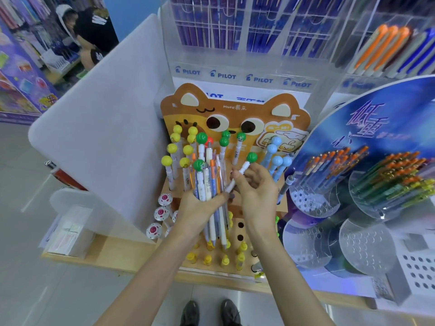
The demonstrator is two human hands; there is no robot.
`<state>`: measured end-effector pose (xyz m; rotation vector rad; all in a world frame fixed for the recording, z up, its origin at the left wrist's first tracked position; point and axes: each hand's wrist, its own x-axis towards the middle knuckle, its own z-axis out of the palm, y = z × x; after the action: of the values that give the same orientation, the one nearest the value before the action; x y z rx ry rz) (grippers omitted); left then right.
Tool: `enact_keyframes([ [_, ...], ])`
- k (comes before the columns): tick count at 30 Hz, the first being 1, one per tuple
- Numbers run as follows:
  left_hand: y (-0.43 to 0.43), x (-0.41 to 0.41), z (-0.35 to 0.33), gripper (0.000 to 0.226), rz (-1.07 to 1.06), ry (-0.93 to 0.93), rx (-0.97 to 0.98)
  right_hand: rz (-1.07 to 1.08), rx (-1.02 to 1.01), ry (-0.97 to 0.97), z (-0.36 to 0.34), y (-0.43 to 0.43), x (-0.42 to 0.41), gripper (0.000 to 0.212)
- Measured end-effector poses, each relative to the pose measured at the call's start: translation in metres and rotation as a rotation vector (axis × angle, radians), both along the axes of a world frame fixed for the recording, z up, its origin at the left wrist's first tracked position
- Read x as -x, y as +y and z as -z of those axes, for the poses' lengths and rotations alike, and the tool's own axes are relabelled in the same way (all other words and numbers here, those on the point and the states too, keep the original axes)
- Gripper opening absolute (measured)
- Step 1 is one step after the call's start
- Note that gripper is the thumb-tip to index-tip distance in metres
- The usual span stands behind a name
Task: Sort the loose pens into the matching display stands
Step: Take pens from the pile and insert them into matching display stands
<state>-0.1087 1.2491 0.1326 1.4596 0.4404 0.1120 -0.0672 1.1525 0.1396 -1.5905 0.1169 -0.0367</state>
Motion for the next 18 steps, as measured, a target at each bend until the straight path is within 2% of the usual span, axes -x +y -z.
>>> enact_keyframes([
  [3,0.007,0.000,0.000,0.027,0.030,0.010,-0.056,0.047,-0.055,-0.002,-0.003,-0.003,-0.003,0.022],
  [6,0.015,0.003,0.003,0.023,0.003,0.049,-0.109,0.143,-0.062,-0.113,-0.012,-0.014,-0.017,0.019],
  [8,0.016,0.006,0.004,0.031,0.009,0.061,-0.113,0.126,0.015,-0.209,-0.018,-0.018,-0.025,0.014],
  [10,0.014,0.009,0.004,0.028,0.024,0.059,-0.080,0.057,0.119,-0.261,-0.015,-0.013,-0.028,0.012],
  [14,0.014,0.012,0.001,0.021,0.056,0.092,0.008,0.018,0.264,-0.289,0.004,-0.005,-0.034,0.014],
  [18,0.018,0.014,0.001,0.017,0.080,0.112,0.050,-0.003,0.310,-0.285,0.015,-0.007,-0.044,0.011],
])
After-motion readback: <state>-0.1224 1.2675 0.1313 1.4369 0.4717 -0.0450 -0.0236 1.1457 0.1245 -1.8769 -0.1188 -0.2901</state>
